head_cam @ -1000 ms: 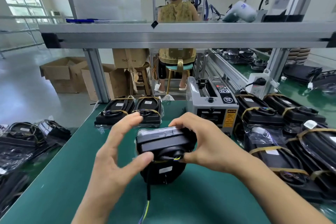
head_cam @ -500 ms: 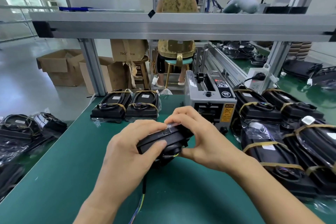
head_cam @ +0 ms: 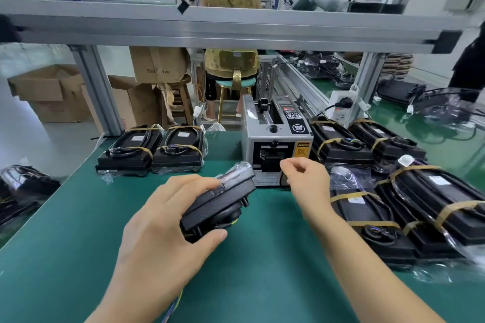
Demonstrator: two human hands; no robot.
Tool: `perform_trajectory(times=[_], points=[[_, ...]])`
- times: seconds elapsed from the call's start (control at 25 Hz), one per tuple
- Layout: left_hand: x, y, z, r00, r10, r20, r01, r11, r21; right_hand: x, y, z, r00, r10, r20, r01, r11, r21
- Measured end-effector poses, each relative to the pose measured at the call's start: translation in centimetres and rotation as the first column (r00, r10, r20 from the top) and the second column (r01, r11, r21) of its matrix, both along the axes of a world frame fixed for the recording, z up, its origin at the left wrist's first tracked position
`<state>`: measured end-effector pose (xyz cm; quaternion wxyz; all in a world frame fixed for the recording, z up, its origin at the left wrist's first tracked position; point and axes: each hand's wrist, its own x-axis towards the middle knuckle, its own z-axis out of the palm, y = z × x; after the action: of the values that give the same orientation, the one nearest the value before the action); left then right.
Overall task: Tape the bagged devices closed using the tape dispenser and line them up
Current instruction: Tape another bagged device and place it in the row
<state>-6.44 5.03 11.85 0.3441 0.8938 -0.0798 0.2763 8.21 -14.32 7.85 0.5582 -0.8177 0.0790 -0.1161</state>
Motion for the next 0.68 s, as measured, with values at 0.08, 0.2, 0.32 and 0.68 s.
perform_trajectory(times=[0.08,0.2,0.32,0.68], points=[[0.0,-0.6,-0.3,0.999,0.047,0.023,-0.048,0.998,0.03,1.4,0.5,-0.2,0.995,-0.097,-0.032,0.096,0.994,-0.049],[0.1,-1.2,-0.4,0.997,0.073,0.037,-0.075,0.995,0.068,2.6,1.6,-0.1,0.983,-0.177,-0.039,0.173,0.981,-0.088],[0.2,-1.4,-0.5,0.996,0.084,0.042,-0.087,0.992,0.088,3.1,2.3,0.1,0.972,-0.23,-0.038,0.225,0.968,-0.106],[0.2,-1.9,-0.5,0.994,0.09,0.067,-0.096,0.991,0.098,3.1,3.2,0.5,0.942,-0.33,-0.054,0.329,0.944,-0.029]])
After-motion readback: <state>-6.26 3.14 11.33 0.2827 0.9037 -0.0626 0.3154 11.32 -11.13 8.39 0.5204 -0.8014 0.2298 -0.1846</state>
